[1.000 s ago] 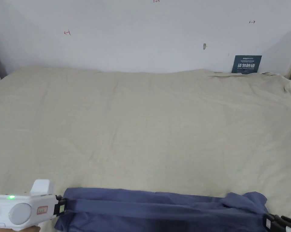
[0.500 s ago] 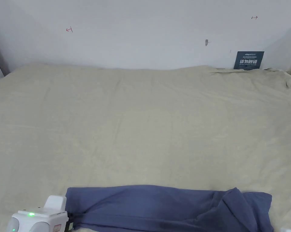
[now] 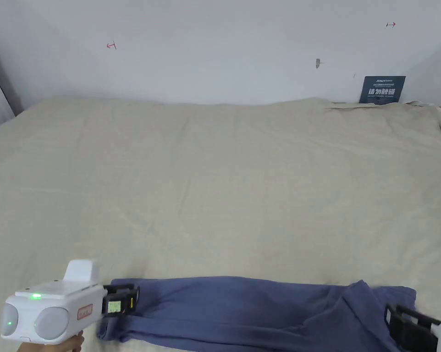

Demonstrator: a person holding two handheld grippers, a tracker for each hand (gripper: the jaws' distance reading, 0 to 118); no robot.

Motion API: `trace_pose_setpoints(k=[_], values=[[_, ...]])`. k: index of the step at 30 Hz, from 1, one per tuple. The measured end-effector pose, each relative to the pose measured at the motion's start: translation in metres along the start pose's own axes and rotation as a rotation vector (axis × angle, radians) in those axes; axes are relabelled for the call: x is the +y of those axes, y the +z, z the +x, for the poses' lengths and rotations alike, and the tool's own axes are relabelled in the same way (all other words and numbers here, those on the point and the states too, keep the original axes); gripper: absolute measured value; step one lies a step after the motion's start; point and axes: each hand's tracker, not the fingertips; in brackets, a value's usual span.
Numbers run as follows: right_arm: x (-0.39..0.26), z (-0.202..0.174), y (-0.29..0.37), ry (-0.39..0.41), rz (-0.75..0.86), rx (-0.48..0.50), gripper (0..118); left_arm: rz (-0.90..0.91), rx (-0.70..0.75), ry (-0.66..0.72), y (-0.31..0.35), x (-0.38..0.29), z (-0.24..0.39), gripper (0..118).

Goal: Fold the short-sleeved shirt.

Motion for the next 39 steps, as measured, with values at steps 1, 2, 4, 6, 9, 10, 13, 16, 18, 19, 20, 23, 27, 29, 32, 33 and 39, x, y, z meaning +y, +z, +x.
trace_pose_setpoints(k=[1, 2, 4, 6, 9, 10, 13, 16, 18, 19, 20, 23, 27, 29, 32, 33, 39], values=[[0.009, -0.004, 0.003, 0.007, 0.023, 0.012, 93, 0.041, -0.002, 0.017, 0.006, 0.006, 0.002, 115], [0.016, -0.008, 0.007, 0.009, 0.058, 0.011, 93, 0.081, -0.012, 0.043, 0.010, 0.012, 0.004, 115], [0.030, -0.027, 0.018, 0.014, 0.120, 0.012, 93, 0.135, -0.034, 0.101, 0.016, 0.022, 0.006, 115], [0.040, -0.037, 0.022, 0.035, 0.184, -0.001, 93, 0.170, -0.048, 0.123, 0.020, 0.031, 0.011, 114], [0.051, -0.057, 0.032, 0.065, 0.261, -0.043, 92, 0.254, -0.053, 0.148, 0.028, 0.036, 0.019, 97], [0.053, -0.061, 0.034, 0.072, 0.277, -0.046, 92, 0.298, -0.056, 0.139, 0.030, 0.035, 0.022, 84], [0.057, -0.072, 0.038, 0.104, 0.331, -0.083, 57, 0.350, -0.012, 0.078, 0.037, 0.034, 0.033, 25], [0.059, -0.074, 0.034, 0.120, 0.347, -0.094, 7, 0.350, -0.006, 0.014, 0.039, 0.031, 0.040, 1], [0.059, -0.073, 0.034, 0.112, 0.354, -0.066, 2, 0.328, -0.040, 0.005, 0.039, 0.031, 0.039, 0], [0.060, -0.073, 0.033, 0.116, 0.342, -0.052, 1, 0.321, -0.039, 0.004, 0.038, 0.030, 0.039, 0], [0.060, -0.076, 0.034, 0.117, 0.341, -0.051, 0, 0.299, -0.038, -0.002, 0.038, 0.030, 0.039, 0], [0.060, -0.077, 0.032, 0.127, 0.333, -0.048, 0, 0.231, -0.074, 0.001, 0.030, 0.030, 0.029, 0], [0.060, -0.073, 0.029, 0.130, 0.316, -0.040, 0, 0.070, -0.185, 0.070, 0.008, 0.035, -0.003, 0], [0.060, -0.077, 0.031, 0.132, 0.306, -0.042, 0, -0.008, -0.221, 0.100, -0.007, 0.036, -0.020, 0], [0.059, -0.078, 0.028, 0.147, 0.272, -0.055, 0, -0.127, -0.268, 0.135, -0.029, 0.035, -0.045, 0], [0.059, -0.079, 0.027, 0.148, 0.269, -0.056, 0, -0.150, -0.259, 0.143, -0.034, 0.033, -0.052, 0], [0.055, -0.079, 0.022, 0.151, 0.231, -0.074, 0, -0.239, -0.282, 0.227, -0.061, 0.026, -0.082, 32]])
